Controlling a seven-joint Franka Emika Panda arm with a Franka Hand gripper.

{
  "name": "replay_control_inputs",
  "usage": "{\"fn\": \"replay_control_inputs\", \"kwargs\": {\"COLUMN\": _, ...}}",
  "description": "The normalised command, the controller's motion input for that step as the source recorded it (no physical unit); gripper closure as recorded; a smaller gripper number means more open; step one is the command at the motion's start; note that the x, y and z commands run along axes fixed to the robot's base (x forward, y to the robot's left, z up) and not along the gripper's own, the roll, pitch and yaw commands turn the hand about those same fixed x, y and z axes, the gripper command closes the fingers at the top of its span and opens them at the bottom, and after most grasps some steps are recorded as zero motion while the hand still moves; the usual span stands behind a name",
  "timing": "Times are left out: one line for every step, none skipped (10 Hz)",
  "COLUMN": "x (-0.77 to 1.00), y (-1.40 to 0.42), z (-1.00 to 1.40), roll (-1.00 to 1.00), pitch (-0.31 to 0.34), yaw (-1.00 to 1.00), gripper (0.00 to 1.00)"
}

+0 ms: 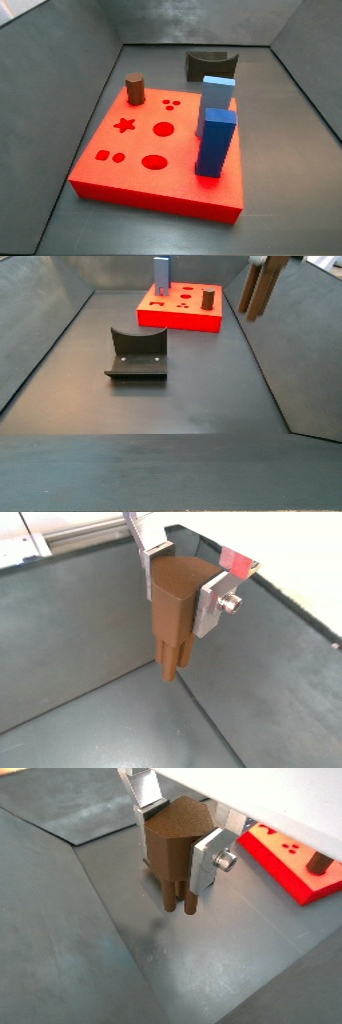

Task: Pick up the 3 prong object. Move up. Move to above the board. Insert the 3 prong object.
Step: Move to above the board.

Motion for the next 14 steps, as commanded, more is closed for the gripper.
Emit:
{"fn": "replay_control_inputs", "kwargs": {"x": 0.0, "y": 0.0, "z": 0.22, "roll": 0.06, "pitch": 0.1, "yaw": 0.03, "gripper": 1.0}}
{"fn": "replay_control_inputs", "kwargs": {"x": 0.15, "y": -1.0, "z": 0.13, "roll": -0.03, "pitch": 0.359, "yaw": -1.0, "gripper": 1.0}}
{"fn": "replay_control_inputs", "kwargs": {"x": 0.16, "y": -1.0, "z": 0.12, "roll": -0.02, "pitch": 0.35, "yaw": -1.0, "gripper": 1.0}}
{"fn": "replay_control_inputs", "kwargs": {"x": 0.15, "y": -1.0, "z": 0.13, "roll": -0.04, "pitch": 0.257, "yaw": -0.65, "gripper": 1.0}}
{"fn": "replay_control_inputs", "kwargs": {"x": 0.16, "y": -1.0, "z": 0.13, "roll": -0.06, "pitch": 0.203, "yaw": -0.51, "gripper": 1.0}}
{"fn": "replay_control_inputs", "kwargs": {"x": 0.16, "y": -1.0, "z": 0.13, "roll": -0.06, "pitch": 0.135, "yaw": -0.26, "gripper": 1.0}}
{"fn": "replay_control_inputs", "kwargs": {"x": 0.16, "y": -1.0, "z": 0.13, "roll": -0.06, "pitch": 0.101, "yaw": -0.13, "gripper": 1.0}}
{"fn": "replay_control_inputs", "kwargs": {"x": 0.16, "y": -1.0, "z": 0.14, "roll": -0.03, "pitch": 0.073, "yaw": -0.02, "gripper": 1.0}}
{"fn": "replay_control_inputs", "kwargs": {"x": 0.16, "y": -1.0, "z": 0.14, "roll": -0.03, "pitch": 0.062, "yaw": -0.02, "gripper": 1.0}}
{"fn": "replay_control_inputs", "kwargs": {"x": 0.16, "y": -1.0, "z": 0.14, "roll": -0.02, "pitch": 0.058, "yaw": 0.0, "gripper": 1.0}}
{"fn": "replay_control_inputs", "kwargs": {"x": 0.17, "y": -1.0, "z": 0.14, "roll": -0.01, "pitch": 0.066, "yaw": 0.0, "gripper": 1.0}}
{"fn": "replay_control_inputs", "kwargs": {"x": 0.17, "y": -1.0, "z": 0.15, "roll": 0.0, "pitch": 0.079, "yaw": 0.01, "gripper": 1.0}}
{"fn": "replay_control_inputs", "kwargs": {"x": 0.18, "y": -1.0, "z": 0.15, "roll": -0.02, "pitch": 0.093, "yaw": 0.0, "gripper": 1.0}}
{"fn": "replay_control_inputs", "kwargs": {"x": 0.19, "y": -1.0, "z": 0.15, "roll": 0.01, "pitch": 0.107, "yaw": 0.01, "gripper": 1.0}}
